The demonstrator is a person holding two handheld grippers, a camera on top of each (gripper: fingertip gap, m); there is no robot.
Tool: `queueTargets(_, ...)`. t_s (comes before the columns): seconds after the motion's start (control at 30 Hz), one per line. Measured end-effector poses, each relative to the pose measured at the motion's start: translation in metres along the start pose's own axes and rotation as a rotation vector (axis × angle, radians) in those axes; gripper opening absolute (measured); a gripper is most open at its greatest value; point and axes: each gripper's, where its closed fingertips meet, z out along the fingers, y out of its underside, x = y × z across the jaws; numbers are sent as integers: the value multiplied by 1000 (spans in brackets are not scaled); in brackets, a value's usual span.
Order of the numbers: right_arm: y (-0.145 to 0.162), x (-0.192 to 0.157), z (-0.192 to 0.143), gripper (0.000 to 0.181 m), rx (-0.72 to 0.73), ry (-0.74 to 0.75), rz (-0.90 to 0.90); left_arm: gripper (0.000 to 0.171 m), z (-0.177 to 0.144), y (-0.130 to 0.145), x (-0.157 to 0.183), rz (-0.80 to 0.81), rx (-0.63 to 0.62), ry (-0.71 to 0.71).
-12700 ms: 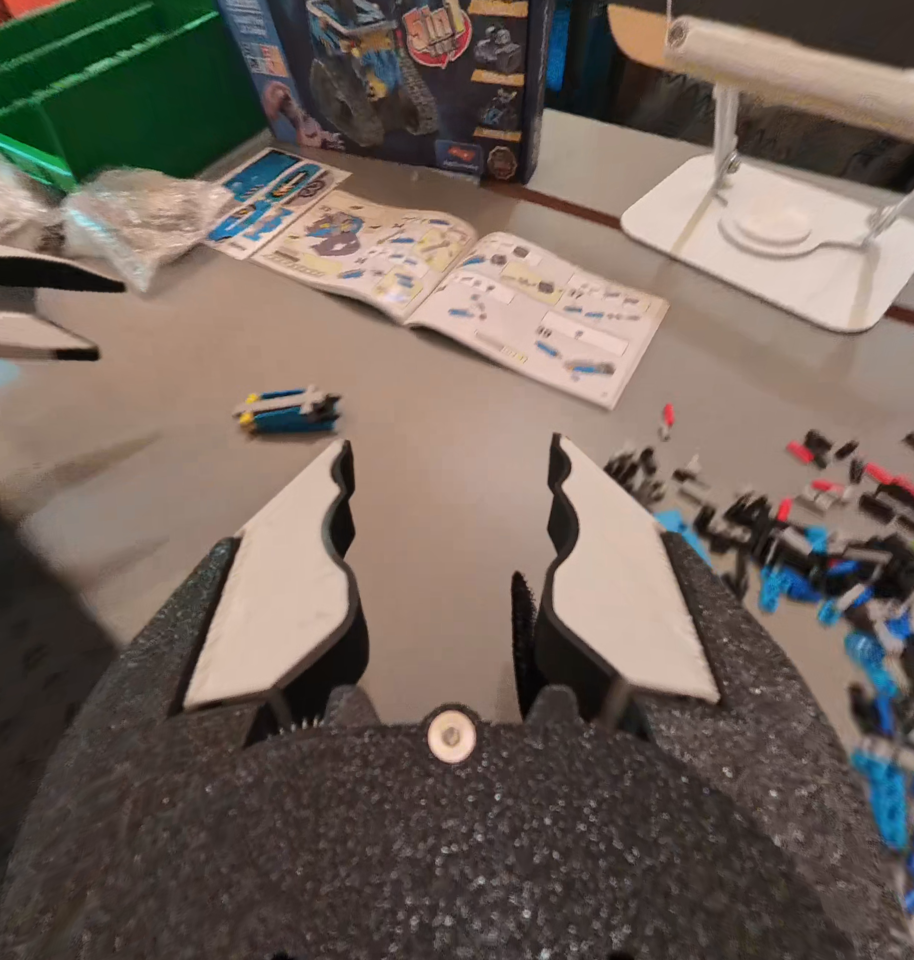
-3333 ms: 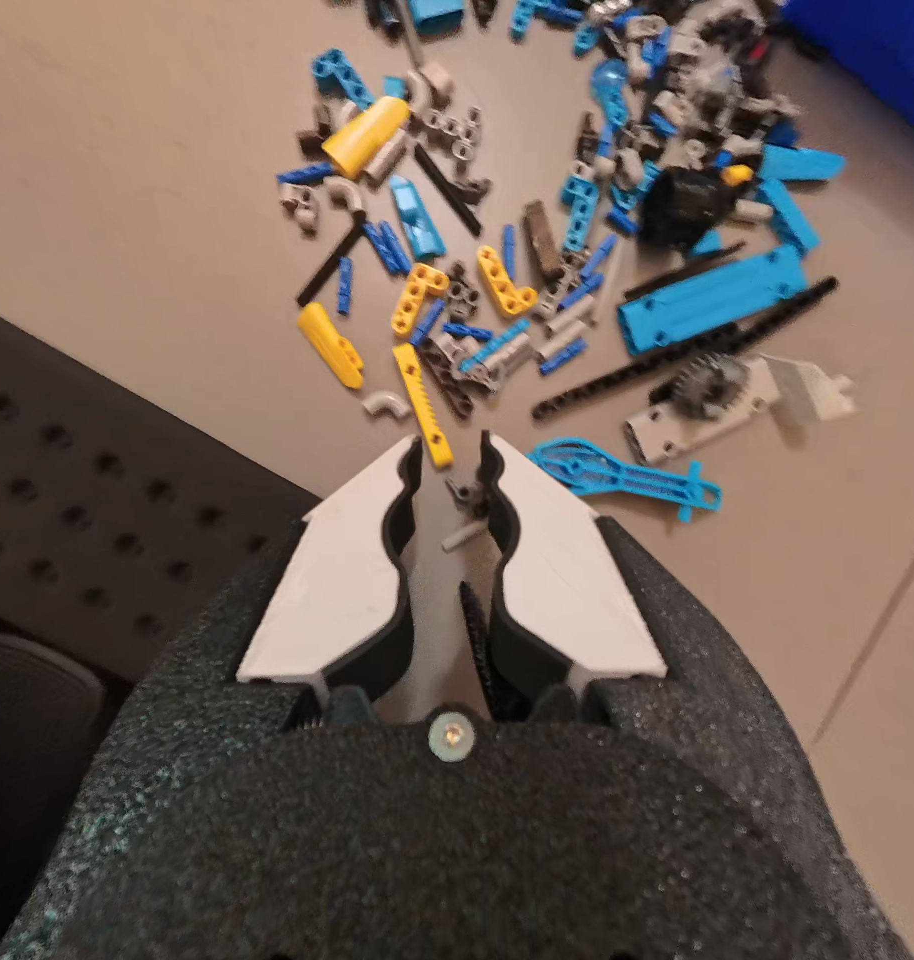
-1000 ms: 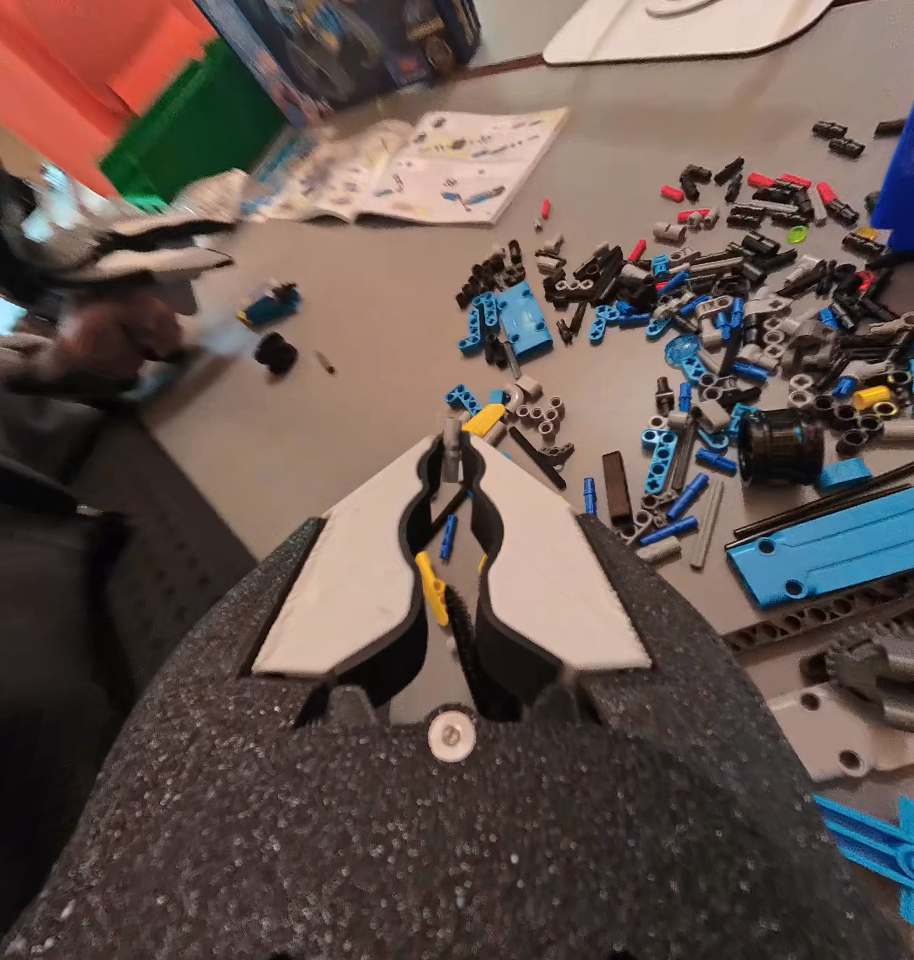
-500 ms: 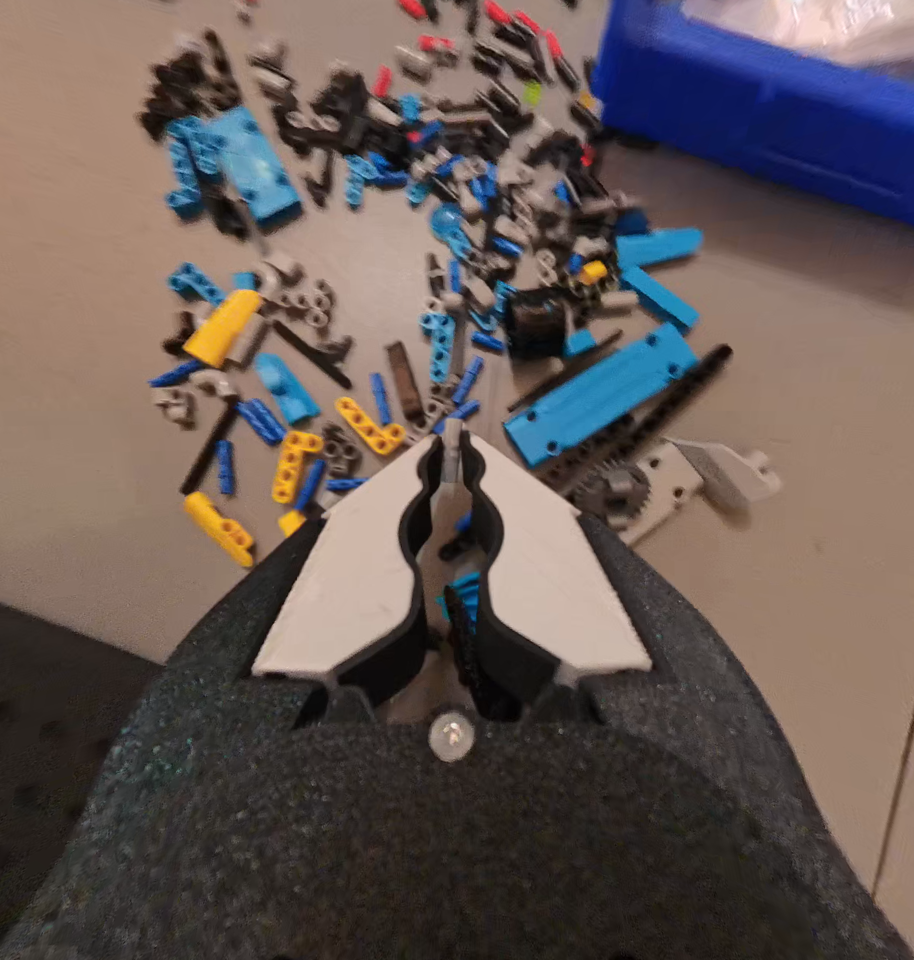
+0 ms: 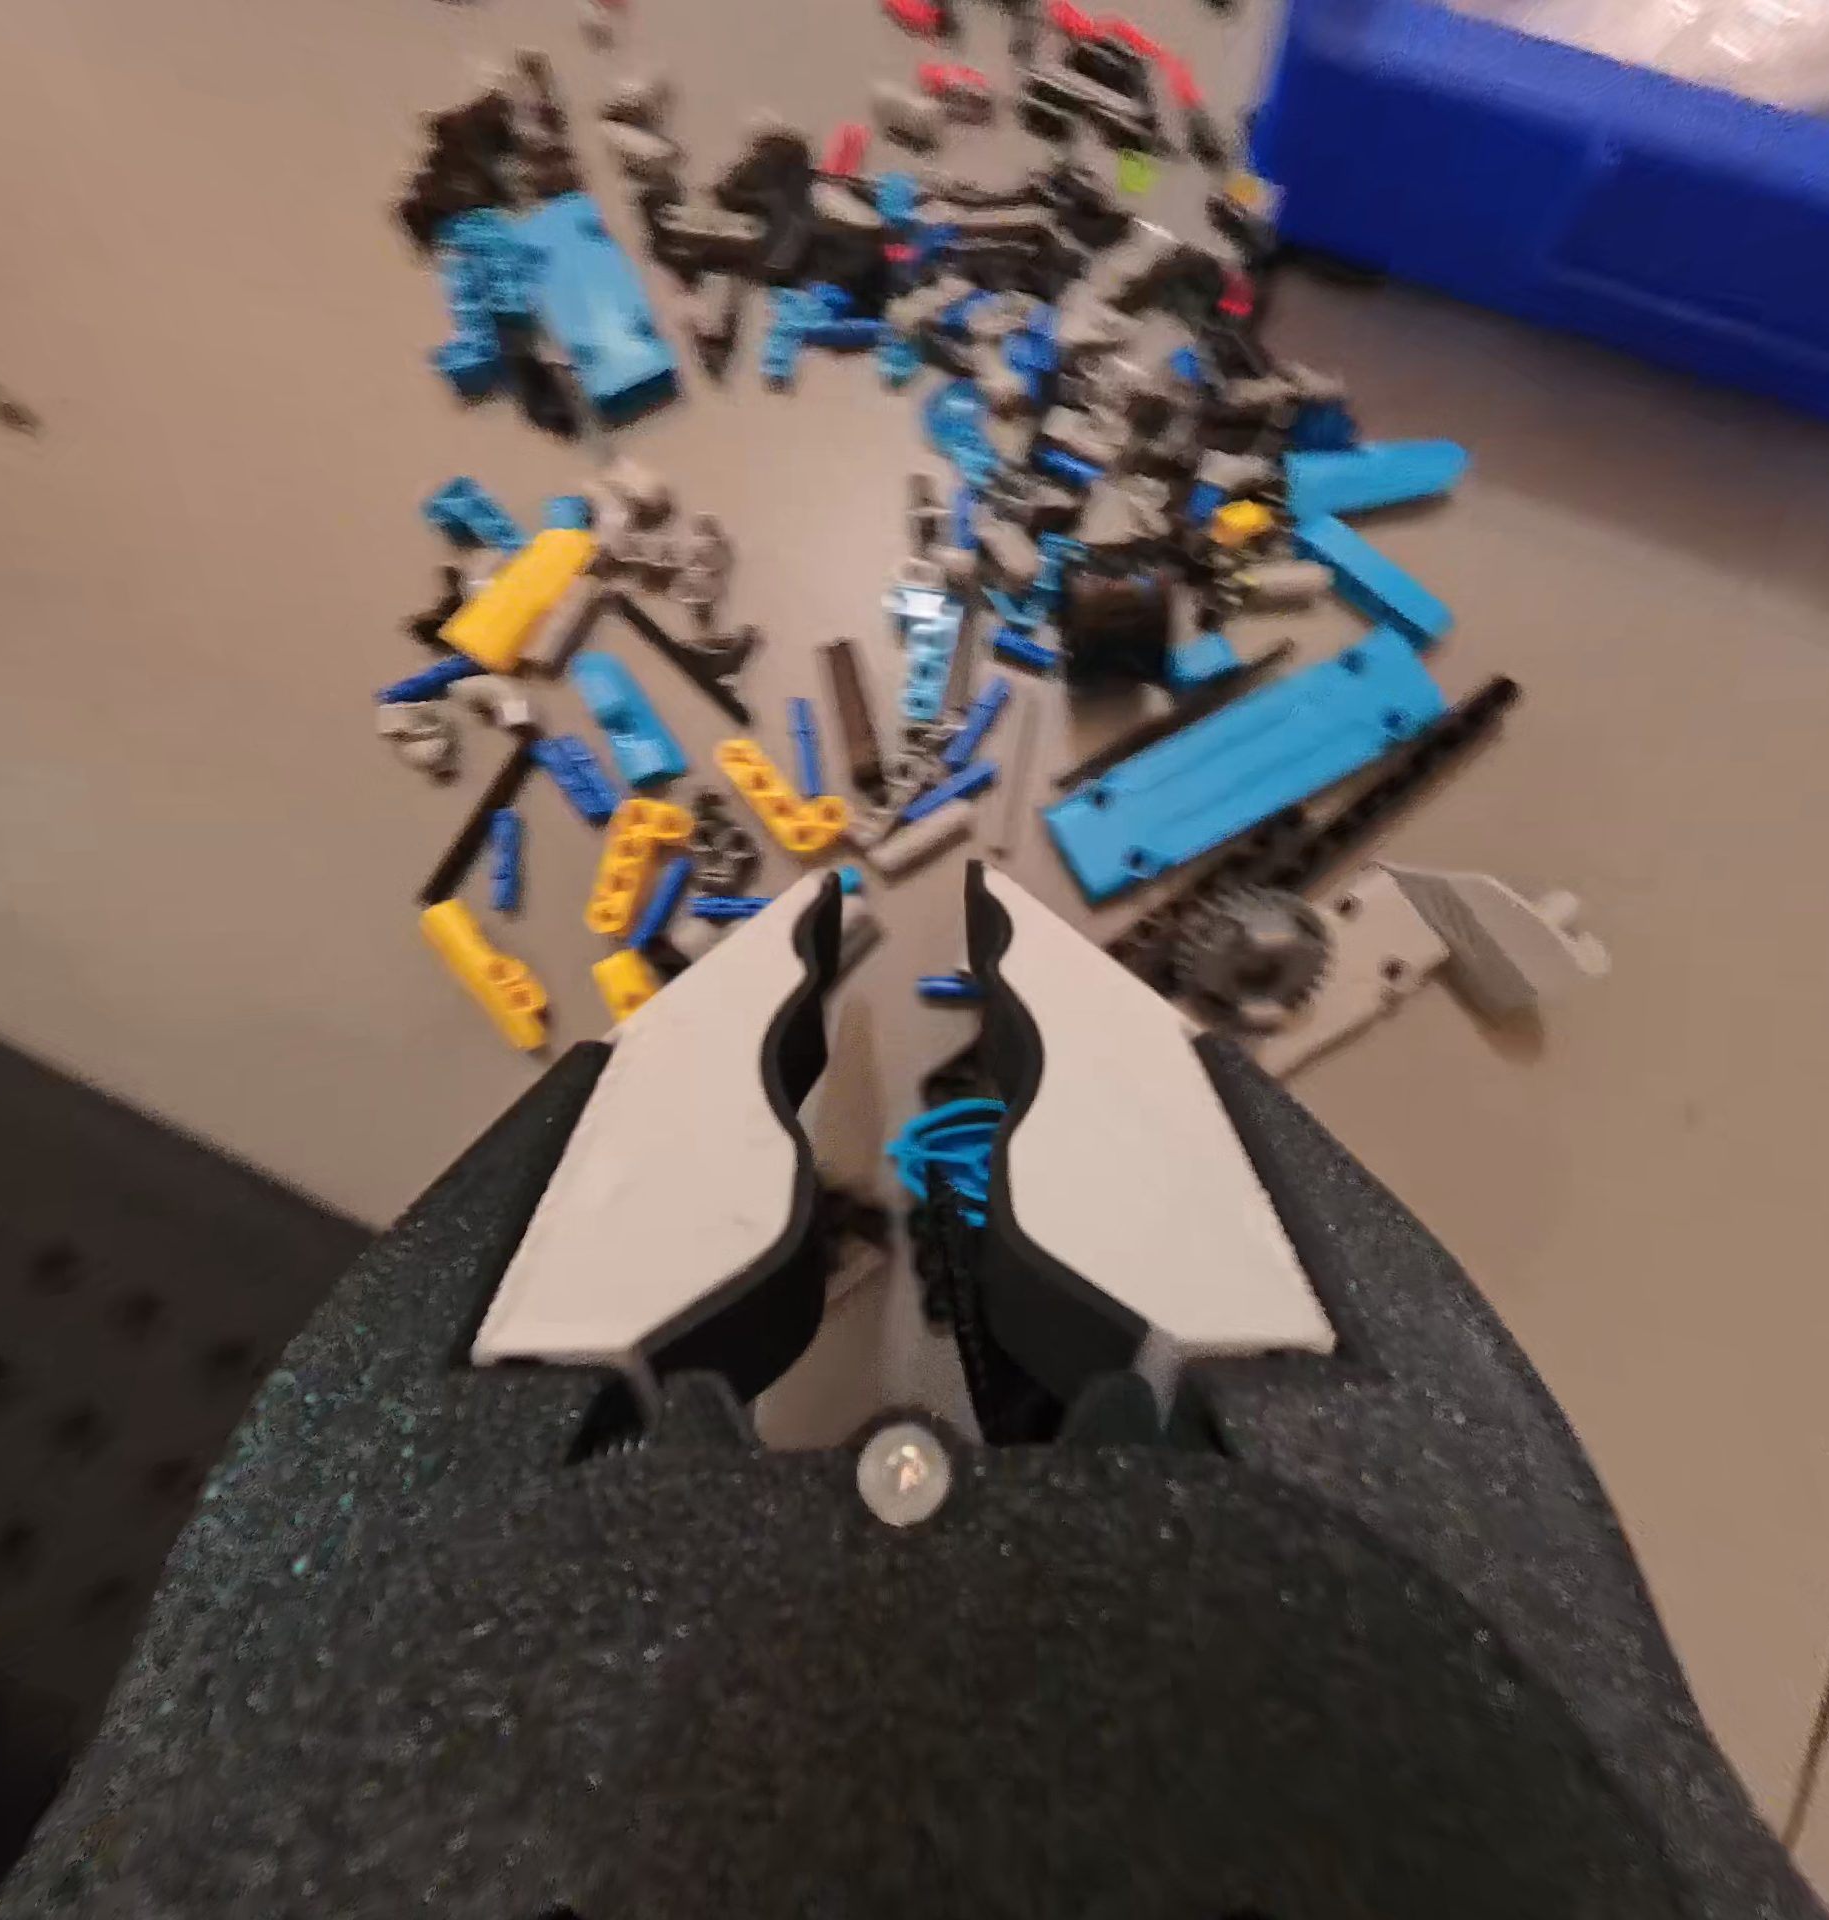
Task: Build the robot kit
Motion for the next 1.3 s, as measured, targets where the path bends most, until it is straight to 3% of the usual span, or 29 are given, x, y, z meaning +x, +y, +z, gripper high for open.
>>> queueTargets(0.13, 13, -37, 8, 19, -94, -129, -132, 55, 0, 0, 0, -1, 0, -2)
queueTargets(0.4, 27, -21, 5, 12, -156, -56, -130, 55, 0, 0, 0, 4, -1, -1)
queueTargets(0.6, -6, -45, 5, 13, -44, -115, -116, 54, -1, 0, 2, 16, 2, 0)
queueTargets(0.8, -40, -106, 32, 22, 20, -358, -107, 50, -2, 0, 6, 30, 0, 10)
queueTargets(0.93, -50, -85, 51, 23, -27, -228, -173, 50, -3, 0, 3, 28, 4, -2)
queueTargets(1.3, -53, -55, 65, 19, -65, -154, -155, 50, -4, 0, 4, 52, 5, -14)
